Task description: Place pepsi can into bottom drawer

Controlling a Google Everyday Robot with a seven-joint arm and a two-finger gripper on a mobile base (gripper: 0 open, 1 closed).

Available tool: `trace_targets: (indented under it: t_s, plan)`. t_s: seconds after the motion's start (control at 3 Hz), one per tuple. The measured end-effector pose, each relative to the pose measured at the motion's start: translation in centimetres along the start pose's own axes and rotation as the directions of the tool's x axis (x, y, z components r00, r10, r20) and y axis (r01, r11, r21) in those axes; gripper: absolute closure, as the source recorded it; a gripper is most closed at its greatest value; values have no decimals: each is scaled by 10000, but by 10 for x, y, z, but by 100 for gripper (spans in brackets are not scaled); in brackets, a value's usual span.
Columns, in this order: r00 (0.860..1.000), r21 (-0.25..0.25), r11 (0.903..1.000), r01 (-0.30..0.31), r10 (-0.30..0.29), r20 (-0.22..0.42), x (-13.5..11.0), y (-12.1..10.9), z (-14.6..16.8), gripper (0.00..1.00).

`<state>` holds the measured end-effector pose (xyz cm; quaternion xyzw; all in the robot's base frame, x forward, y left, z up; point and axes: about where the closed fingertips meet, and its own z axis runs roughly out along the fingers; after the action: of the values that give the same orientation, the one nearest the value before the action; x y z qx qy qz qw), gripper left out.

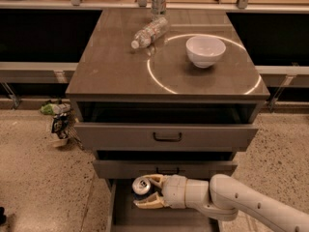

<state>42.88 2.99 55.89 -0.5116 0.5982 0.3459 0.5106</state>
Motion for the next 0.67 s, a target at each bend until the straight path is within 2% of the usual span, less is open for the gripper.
trace_targets:
  t_s: [0.33,0.67]
  plan:
    - [9980,-376,9976,580,-590,-236,48,-3,1,100]
    - [9949,-641,9942,869,-899,-457,89,4,5,100]
